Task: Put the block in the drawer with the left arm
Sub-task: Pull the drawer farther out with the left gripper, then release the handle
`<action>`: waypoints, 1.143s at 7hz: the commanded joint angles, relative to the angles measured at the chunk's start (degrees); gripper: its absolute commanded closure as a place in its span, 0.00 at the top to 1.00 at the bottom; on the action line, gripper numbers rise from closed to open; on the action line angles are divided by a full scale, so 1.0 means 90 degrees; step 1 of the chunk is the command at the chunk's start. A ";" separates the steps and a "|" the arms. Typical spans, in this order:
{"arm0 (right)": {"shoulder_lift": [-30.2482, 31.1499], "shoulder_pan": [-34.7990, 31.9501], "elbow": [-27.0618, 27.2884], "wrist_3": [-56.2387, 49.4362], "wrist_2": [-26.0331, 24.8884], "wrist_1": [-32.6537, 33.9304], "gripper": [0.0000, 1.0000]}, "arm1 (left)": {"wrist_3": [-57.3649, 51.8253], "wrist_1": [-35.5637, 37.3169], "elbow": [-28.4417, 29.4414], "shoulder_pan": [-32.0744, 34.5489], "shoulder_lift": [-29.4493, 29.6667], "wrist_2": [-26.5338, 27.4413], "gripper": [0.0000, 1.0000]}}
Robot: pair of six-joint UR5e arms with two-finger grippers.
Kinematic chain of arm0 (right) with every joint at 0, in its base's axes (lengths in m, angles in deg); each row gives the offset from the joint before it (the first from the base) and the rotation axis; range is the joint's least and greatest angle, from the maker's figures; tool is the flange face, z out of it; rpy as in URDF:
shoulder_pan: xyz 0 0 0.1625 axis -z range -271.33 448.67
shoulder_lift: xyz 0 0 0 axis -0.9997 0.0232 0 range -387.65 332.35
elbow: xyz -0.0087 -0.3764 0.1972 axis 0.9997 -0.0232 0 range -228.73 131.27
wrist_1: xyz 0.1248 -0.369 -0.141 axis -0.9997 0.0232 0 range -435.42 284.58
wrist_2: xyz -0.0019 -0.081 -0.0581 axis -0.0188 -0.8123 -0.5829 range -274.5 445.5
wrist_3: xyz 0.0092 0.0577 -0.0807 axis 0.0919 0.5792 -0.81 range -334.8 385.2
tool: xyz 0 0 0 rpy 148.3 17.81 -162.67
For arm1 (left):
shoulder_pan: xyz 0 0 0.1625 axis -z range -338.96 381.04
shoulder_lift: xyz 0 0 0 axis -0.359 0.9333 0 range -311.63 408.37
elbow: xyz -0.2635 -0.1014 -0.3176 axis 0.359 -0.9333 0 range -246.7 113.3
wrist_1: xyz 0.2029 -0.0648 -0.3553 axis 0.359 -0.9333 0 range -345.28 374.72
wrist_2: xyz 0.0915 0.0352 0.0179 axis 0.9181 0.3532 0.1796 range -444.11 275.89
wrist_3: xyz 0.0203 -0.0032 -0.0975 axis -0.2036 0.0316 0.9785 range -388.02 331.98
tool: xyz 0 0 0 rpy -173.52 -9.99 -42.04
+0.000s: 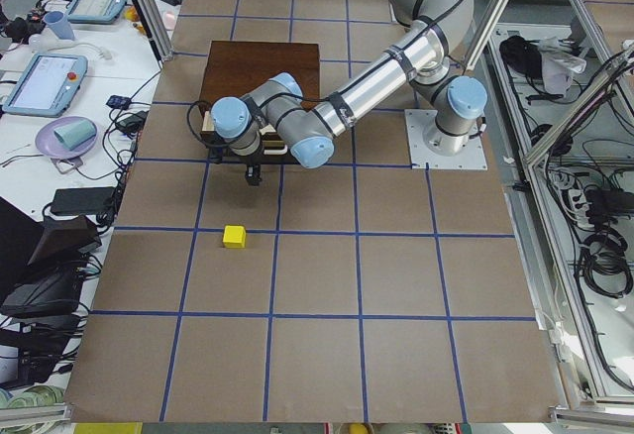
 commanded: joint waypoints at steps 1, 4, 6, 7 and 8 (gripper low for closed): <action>0.0000 0.0000 0.0000 0.0000 0.0000 0.0000 1.00 | 0.0103 0.0000 -0.0021 0.0000 0.0044 -0.0184 1.00; 0.0000 0.0000 0.0000 0.0000 0.0000 0.0000 1.00 | 0.0006 0.0020 0.0018 0.0000 0.0044 -0.0106 1.00; 0.0000 0.0000 0.0000 0.0000 0.0000 0.0000 1.00 | -0.0014 0.0010 0.0154 0.0000 0.0035 0.0039 1.00; 0.0000 0.0000 0.0000 0.0000 0.0000 0.0000 1.00 | -0.0014 0.0010 0.0165 0.0000 0.0044 0.0079 1.00; 0.0000 0.0000 0.0000 0.0000 0.0000 0.0000 1.00 | -0.0023 0.0020 0.0165 0.0000 0.0044 0.0089 1.00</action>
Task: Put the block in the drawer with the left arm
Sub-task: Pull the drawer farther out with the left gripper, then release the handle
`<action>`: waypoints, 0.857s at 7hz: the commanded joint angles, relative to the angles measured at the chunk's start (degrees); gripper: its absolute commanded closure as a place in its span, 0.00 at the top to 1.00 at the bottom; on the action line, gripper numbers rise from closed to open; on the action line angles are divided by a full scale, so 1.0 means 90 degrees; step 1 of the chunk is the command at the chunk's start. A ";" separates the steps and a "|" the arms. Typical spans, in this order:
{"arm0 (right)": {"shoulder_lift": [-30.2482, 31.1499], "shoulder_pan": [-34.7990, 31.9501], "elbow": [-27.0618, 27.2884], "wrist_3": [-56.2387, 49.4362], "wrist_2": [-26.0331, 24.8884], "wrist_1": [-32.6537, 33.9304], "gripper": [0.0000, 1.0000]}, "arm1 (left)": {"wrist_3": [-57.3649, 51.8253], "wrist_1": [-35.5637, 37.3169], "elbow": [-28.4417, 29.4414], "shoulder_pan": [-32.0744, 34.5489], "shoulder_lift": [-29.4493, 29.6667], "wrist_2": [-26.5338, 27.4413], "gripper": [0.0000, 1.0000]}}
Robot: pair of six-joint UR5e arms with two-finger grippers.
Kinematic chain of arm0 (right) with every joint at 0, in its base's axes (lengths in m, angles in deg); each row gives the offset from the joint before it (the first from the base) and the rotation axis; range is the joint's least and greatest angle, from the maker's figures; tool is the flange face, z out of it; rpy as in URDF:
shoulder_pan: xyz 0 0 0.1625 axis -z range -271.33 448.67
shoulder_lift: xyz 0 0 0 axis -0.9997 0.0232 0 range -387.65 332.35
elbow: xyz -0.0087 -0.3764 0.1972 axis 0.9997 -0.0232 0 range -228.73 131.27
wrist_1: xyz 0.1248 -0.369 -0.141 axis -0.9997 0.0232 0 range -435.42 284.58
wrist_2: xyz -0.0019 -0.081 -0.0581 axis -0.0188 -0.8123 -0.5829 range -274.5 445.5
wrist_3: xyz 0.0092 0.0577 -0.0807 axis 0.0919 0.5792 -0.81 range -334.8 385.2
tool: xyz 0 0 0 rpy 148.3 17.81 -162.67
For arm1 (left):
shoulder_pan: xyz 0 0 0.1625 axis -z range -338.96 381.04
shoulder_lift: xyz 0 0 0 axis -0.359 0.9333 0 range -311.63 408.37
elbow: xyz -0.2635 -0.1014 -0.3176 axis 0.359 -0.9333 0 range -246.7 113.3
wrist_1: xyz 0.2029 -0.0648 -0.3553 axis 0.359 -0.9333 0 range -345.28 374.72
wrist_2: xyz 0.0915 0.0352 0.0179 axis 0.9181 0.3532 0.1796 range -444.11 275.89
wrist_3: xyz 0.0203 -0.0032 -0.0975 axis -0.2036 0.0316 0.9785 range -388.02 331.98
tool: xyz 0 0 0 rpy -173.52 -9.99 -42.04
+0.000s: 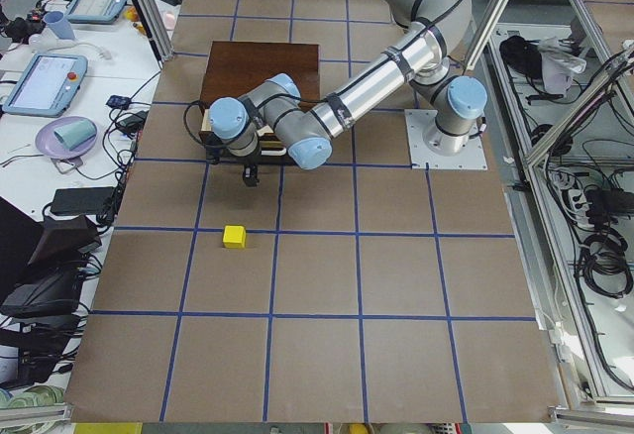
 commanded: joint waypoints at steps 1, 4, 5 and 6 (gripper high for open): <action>0.0000 0.0000 0.0000 0.0000 0.0000 0.0000 1.00 | -0.0020 0.0007 0.0014 0.0000 0.0002 0.0035 1.00; 0.0000 0.0000 0.0000 0.0000 0.0000 0.0000 1.00 | -0.0020 -0.0003 0.0024 -0.0009 0.0002 0.0141 1.00; 0.0000 0.0000 0.0000 0.0000 0.0000 0.0000 1.00 | -0.0020 0.0007 0.0024 -0.0010 0.0002 0.0152 1.00; 0.0000 0.0000 0.0000 0.0000 0.0000 0.0000 1.00 | -0.0020 0.0007 0.0034 -0.0019 -0.0007 0.0171 1.00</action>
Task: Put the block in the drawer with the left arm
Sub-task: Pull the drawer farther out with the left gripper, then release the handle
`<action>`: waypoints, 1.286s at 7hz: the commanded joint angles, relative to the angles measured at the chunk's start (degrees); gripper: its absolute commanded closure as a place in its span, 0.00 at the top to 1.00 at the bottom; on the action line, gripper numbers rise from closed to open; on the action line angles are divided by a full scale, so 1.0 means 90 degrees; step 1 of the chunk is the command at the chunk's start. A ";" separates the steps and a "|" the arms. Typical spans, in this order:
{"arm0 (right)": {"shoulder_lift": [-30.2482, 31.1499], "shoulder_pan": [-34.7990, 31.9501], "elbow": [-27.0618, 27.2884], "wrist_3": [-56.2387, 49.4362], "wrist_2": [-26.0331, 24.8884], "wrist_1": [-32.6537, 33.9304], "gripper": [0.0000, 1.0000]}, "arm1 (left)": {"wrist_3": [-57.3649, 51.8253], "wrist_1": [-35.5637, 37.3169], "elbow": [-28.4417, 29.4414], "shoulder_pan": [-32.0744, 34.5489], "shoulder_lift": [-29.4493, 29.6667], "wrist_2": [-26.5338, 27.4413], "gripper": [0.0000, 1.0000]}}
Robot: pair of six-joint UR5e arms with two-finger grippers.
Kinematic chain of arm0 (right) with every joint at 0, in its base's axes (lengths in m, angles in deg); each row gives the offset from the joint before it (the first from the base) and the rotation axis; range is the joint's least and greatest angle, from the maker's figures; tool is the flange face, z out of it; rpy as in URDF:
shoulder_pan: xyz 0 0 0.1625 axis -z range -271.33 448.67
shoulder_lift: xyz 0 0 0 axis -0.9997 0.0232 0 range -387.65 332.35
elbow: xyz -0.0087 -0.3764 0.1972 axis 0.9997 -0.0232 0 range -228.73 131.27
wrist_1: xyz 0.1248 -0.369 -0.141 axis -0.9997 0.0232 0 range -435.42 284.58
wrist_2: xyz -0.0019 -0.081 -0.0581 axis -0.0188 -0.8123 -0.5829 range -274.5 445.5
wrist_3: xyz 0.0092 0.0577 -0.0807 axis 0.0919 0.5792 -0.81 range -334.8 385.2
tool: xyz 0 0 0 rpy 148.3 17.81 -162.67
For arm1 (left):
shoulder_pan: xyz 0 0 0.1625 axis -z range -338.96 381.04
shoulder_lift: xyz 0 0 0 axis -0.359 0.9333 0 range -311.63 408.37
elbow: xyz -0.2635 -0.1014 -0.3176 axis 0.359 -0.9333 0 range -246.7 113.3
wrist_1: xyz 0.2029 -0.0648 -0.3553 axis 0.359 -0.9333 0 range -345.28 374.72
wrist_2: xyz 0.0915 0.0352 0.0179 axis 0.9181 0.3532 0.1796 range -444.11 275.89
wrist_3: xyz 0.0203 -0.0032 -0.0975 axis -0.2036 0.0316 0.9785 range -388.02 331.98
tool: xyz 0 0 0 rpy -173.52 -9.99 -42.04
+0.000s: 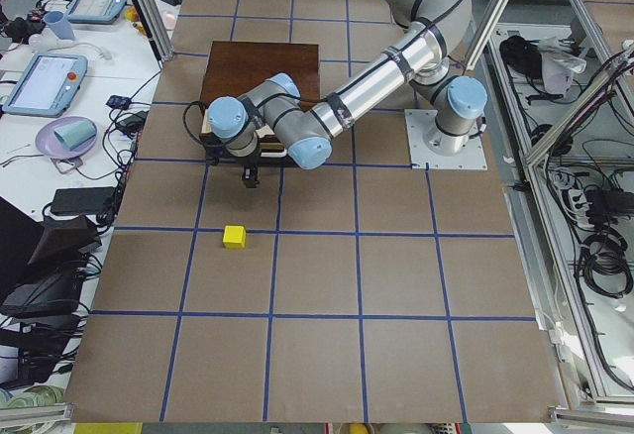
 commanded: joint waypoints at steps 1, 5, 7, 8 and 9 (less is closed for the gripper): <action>0.0000 0.0000 0.0000 0.0000 0.0000 0.0000 1.00 | 0.0000 -0.0007 0.0026 -0.0017 -0.0008 0.0027 1.00; 0.0000 0.0000 0.0000 0.0000 0.0000 0.0000 1.00 | -0.0020 -0.0007 0.0026 -0.0066 -0.0008 0.0173 1.00; 0.0000 0.0000 0.0000 0.0000 0.0000 0.0000 1.00 | -0.0107 -0.0007 0.0036 -0.0144 -0.0018 0.0173 1.00; 0.0000 0.0000 0.0000 0.0000 0.0000 0.0000 1.00 | -0.0108 -0.0007 0.0045 -0.0144 -0.0018 0.0173 1.00; 0.0000 0.0000 0.0000 0.0000 0.0000 0.0000 1.00 | -0.0108 -0.0007 0.0036 -0.0144 -0.0018 0.0173 1.00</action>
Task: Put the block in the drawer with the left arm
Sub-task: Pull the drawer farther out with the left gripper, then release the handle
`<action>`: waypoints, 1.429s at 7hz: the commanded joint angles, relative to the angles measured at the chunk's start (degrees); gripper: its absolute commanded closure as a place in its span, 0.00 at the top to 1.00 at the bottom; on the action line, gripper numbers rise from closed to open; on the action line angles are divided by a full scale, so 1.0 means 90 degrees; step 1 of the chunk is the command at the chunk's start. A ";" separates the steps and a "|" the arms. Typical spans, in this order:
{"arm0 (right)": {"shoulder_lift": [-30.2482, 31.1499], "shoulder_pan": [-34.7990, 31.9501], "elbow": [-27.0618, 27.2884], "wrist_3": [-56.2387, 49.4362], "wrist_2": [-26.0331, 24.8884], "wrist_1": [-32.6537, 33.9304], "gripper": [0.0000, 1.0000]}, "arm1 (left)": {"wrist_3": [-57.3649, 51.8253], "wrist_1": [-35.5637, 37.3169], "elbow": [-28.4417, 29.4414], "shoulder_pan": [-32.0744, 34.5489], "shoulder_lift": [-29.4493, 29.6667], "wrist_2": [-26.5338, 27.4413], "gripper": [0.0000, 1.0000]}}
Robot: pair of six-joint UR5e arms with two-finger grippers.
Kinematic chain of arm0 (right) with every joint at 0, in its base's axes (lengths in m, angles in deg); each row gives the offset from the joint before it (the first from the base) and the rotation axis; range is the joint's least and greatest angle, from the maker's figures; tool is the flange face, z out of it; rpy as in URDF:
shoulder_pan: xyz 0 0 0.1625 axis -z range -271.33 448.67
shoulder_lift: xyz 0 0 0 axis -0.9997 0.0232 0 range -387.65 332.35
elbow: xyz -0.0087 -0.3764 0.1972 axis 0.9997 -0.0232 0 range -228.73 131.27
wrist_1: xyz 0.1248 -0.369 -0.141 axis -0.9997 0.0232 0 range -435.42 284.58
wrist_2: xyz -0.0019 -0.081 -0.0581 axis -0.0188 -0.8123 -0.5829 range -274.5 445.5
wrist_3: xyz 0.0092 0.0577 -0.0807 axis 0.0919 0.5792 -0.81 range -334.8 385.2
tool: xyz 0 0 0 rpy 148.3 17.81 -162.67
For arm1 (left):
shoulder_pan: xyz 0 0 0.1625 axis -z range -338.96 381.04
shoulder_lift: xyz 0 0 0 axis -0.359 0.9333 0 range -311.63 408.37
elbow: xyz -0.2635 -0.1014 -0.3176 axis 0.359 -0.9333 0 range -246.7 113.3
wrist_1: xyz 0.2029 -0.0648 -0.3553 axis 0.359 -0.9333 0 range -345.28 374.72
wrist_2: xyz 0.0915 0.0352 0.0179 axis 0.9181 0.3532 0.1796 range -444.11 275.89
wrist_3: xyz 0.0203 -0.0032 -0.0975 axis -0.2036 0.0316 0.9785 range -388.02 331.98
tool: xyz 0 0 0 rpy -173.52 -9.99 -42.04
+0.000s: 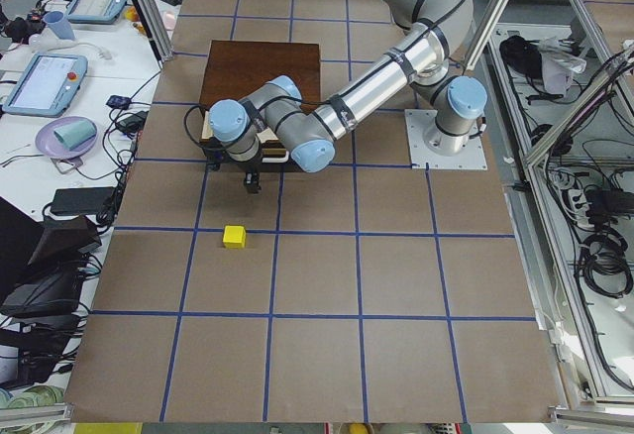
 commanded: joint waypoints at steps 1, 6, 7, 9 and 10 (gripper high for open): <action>0.0000 0.0000 0.0000 0.0000 -0.0010 0.0000 1.00 | -0.0006 0.0000 0.0006 -0.0008 -0.0001 0.0001 1.00; 0.0000 0.0000 0.0000 0.0000 0.0000 0.0000 1.00 | -0.0026 0.0000 0.0045 -0.0008 -0.0001 0.0206 1.00; 0.0000 0.0000 0.0000 0.0000 0.0000 0.0000 1.00 | -0.0026 0.0000 0.0055 -0.0017 -0.0030 0.0215 1.00; 0.0000 0.0000 0.0000 0.0000 0.0000 0.0000 1.00 | -0.0045 0.0000 0.0065 -0.0027 -0.0021 0.0215 1.00; 0.0000 0.0000 0.0000 0.0000 0.0000 0.0000 1.00 | -0.0074 0.0000 0.0103 -0.0027 -0.0021 0.0215 1.00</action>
